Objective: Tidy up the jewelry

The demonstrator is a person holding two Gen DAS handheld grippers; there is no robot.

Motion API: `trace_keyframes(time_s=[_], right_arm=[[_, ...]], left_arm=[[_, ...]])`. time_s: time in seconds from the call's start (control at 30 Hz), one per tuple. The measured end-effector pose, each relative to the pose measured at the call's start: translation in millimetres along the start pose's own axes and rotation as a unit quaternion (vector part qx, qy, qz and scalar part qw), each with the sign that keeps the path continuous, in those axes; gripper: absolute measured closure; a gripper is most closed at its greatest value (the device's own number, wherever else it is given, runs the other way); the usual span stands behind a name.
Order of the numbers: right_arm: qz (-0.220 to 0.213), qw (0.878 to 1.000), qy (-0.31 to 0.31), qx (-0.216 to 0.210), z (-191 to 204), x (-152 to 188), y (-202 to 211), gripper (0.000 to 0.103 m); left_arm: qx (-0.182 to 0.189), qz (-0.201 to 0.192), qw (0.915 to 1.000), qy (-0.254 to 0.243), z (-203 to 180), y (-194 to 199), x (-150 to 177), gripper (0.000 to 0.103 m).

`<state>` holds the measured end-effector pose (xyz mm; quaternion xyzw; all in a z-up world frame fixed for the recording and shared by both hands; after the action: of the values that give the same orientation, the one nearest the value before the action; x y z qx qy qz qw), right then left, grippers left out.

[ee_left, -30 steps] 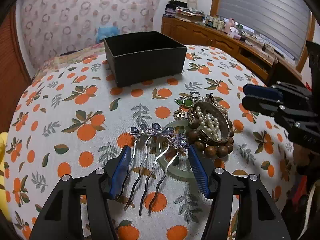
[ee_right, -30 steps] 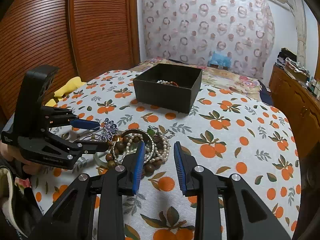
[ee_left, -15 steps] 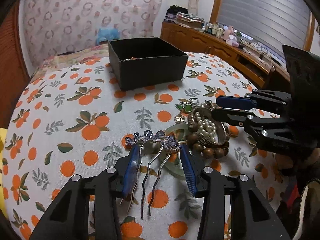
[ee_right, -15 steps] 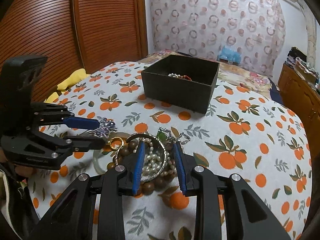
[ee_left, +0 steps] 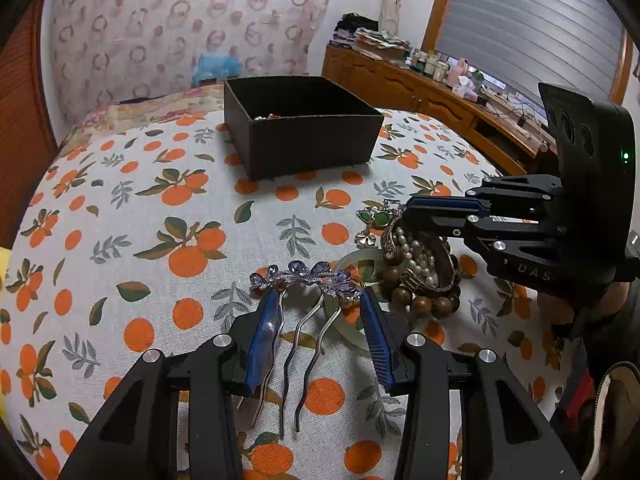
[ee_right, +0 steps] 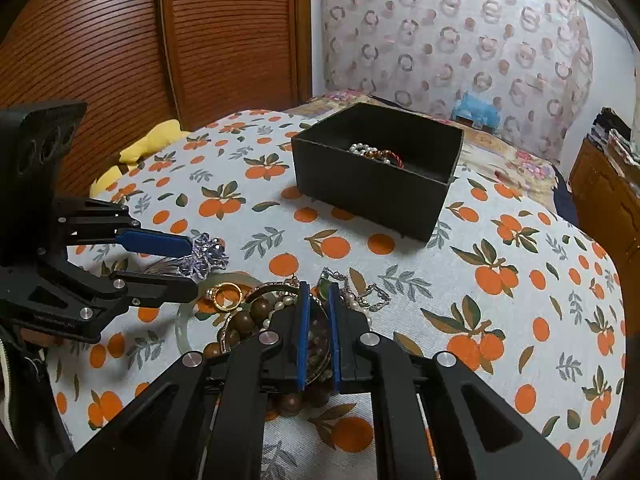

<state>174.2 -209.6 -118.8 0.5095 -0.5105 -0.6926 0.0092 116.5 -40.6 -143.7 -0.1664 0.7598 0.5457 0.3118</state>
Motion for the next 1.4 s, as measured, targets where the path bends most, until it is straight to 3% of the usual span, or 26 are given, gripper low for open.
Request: trace_keyframes(time_s=[0.23,0.43,0.73,1.2,1.23,1.27,1.4], right_arm=[[0.02,1.0,0.0,-0.004,-1.9,7.0,-0.2,0.091],[0.027,0.999,0.02,-0.004,2.0,11.4,0.0,0.099],[-0.017,1.0,0.002,0.018,-8.2,6.6,30.6,0.1],[-0.045,0.997,-0.022,0.059,-40.2,4.1,54.1,0.1],[-0.048,0.997,-0.021,0.059,-40.0,1.2,55.3,0.1],[-0.051,0.997,-0.019,0.059,-39.8,-1.3,56.0,0.1],[-0.057,0.996,-0.015,0.06,-38.0,-11.8,55.4,0.1]], left_arm=[[0.0,0.0,1.0,0.0,-0.1,0.0,0.1,0.062],[-0.001,0.0,1.0,-0.001,0.6,-0.1,-0.1,0.062],[-0.002,-0.002,1.0,0.0,0.3,-0.8,-0.9,0.063],[-0.002,-0.013,0.9999,0.008,2.7,2.4,-5.9,0.063],[-0.002,-0.015,0.9999,0.008,2.6,3.5,-6.1,0.064],[0.003,-0.02,0.9998,0.008,1.8,5.7,-7.5,0.08],[-0.003,-0.026,0.9996,0.01,2.7,9.4,-12.3,0.085]])
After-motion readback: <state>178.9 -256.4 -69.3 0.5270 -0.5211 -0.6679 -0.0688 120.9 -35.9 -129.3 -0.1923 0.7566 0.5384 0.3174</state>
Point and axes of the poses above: each gripper's, at about its wrist camera, not at the fingertips, and y roughly against the way its jaws point, z to its left, x to its underside, the point moved 6 cm from there along -y, roughly the way its jaws point, and after that the axes turned 4 degrees about y, right-handed, at the moved point
